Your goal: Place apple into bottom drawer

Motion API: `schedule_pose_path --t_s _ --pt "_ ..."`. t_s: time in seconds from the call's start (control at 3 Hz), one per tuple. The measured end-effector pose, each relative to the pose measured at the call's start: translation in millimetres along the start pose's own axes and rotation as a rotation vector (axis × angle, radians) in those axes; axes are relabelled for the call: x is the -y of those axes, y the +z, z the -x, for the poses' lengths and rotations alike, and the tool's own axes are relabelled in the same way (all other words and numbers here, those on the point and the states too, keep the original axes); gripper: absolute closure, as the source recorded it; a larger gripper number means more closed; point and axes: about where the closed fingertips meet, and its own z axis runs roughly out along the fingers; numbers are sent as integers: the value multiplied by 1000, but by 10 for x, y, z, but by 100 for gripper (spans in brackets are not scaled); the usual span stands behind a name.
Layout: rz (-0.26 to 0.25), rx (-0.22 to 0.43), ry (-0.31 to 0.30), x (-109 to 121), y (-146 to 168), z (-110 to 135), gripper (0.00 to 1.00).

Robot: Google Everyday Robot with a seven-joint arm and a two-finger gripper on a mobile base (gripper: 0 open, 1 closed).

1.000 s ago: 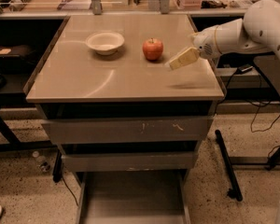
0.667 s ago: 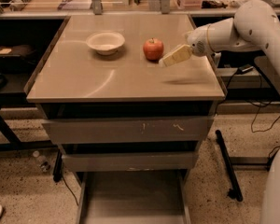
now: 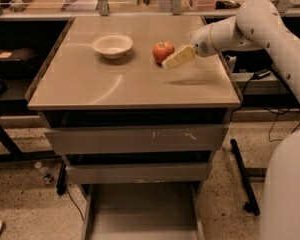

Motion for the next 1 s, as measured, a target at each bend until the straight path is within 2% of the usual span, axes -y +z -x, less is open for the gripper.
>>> schedule_pose_path --t_s 0.67,1.0 --pt "5 -19 -18 47 229 78 0" --pt "35 -6 -19 28 314 162 0"
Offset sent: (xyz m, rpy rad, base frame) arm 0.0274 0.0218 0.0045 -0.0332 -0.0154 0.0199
